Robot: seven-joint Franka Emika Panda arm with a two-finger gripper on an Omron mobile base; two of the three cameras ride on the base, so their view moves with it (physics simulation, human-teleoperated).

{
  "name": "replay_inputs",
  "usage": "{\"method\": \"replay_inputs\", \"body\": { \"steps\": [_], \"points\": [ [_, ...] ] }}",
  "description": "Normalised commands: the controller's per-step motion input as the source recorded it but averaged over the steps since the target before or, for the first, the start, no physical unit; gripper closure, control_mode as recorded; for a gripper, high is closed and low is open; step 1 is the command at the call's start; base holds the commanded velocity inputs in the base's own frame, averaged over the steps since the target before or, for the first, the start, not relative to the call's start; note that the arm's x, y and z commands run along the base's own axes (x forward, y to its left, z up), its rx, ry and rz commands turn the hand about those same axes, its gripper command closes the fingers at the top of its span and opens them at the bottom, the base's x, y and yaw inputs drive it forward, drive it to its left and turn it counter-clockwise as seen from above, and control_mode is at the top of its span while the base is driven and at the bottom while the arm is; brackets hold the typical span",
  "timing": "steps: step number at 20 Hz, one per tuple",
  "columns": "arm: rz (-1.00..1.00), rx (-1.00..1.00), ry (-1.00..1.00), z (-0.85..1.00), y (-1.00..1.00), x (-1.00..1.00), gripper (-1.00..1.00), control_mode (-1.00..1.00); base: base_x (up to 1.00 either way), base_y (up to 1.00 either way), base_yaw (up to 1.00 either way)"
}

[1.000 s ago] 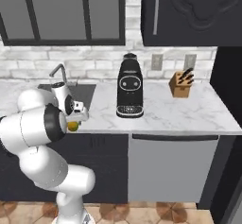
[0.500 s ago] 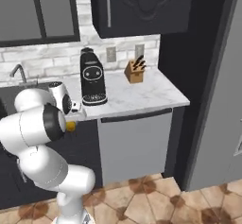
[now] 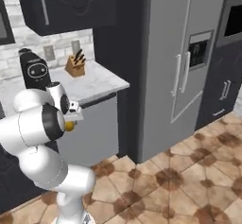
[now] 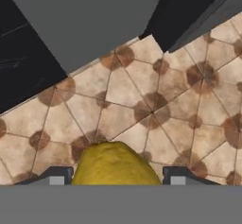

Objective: Turn on the sink faucet. Then move the lemon from the counter to the sink. Turn off the sink. Move the vegetable from the sink to the pot next to the stove. Finally move the pot to the rear left burner.

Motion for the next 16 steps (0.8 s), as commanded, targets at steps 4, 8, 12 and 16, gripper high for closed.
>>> {"method": "replay_inputs", "body": {
  "steps": [4, 8, 12, 16],
  "points": [
    [0.0, 0.0, 0.0, 0.0, 0.0, 0.0, 1.0, 1.0, -0.53, -0.2, -0.63],
    [0.0, 0.0, 0.0, 0.0, 0.0, 0.0, 1.0, 1.0, -0.5, -0.16, -0.65],
    [0.0, 0.0, 0.0, 0.0, 0.0, 0.0, 1.0, 1.0, -0.38, -0.17, -0.62],
    [0.0, 0.0, 0.0, 0.0, 0.0, 0.0, 1.0, 1.0, -0.25, -0.17, -0.59]
  ]
}}
